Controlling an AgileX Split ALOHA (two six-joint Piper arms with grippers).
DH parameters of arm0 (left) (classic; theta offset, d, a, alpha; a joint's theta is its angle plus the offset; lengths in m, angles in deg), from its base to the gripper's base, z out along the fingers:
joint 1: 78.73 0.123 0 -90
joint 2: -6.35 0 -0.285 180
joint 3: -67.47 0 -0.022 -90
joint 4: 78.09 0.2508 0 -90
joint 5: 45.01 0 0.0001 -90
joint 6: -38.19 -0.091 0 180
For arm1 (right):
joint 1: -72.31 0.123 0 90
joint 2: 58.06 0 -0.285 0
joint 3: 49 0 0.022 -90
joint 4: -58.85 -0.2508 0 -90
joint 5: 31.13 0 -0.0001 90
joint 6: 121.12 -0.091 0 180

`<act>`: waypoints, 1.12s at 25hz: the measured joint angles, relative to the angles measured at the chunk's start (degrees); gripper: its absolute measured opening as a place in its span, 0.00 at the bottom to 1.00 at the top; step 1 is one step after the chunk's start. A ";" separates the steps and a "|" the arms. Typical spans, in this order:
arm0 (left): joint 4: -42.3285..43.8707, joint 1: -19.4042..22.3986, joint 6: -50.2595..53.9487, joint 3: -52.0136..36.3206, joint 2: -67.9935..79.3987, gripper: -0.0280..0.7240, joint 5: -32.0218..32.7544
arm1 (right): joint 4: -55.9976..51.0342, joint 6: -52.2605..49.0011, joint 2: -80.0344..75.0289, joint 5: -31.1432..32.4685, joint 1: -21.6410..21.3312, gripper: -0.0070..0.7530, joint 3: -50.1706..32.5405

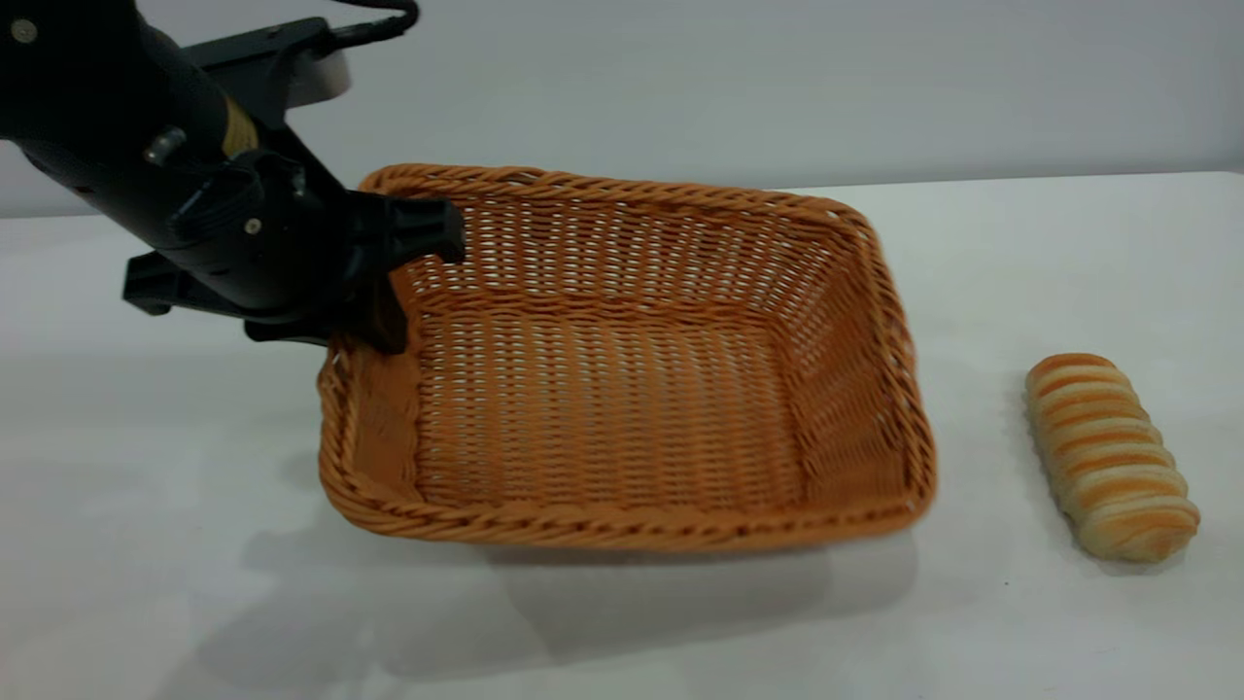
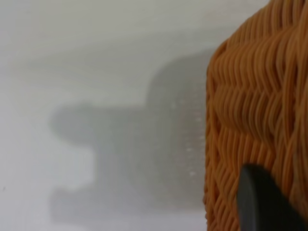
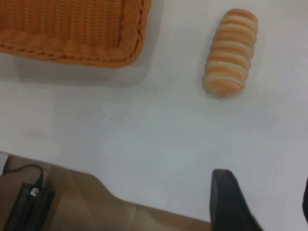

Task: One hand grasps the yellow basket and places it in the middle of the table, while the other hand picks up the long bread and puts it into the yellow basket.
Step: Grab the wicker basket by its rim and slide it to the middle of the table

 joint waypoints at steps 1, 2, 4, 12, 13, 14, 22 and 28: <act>0.80 -0.50 -0.46 0.00 0.09 0.18 -0.61 | 0.00 0.00 0.00 0.00 0.00 0.55 0.00; 1.49 -0.83 -0.71 0.00 0.56 0.18 -1.44 | 0.00 0.00 0.00 0.00 0.00 0.55 0.00; 2.30 -1.17 -0.98 0.00 1.73 0.18 -2.98 | 0.00 0.00 0.00 0.00 0.00 0.55 0.00; 2.18 -1.10 -0.58 0.00 5.47 0.18 -3.80 | 0.00 0.00 0.00 1.06 0.00 0.55 0.00; 2.18 -1.10 -0.71 0.00 5.60 0.18 -3.86 | 0.00 0.00 0.00 1.10 0.00 0.55 0.00; 2.12 -1.10 -1.00 0.00 5.66 0.18 -3.93 | 0.00 0.00 0.00 1.18 0.00 0.55 0.00; 2.18 -0.59 -3.80 0.00 5.75 0.55 -3.77 | 0.00 0.00 0.00 2.03 0.00 0.55 0.00; 2.18 0.31 -3.87 0.00 5.75 0.72 -3.83 | 0.00 0.00 0.00 2.39 0.00 0.55 0.00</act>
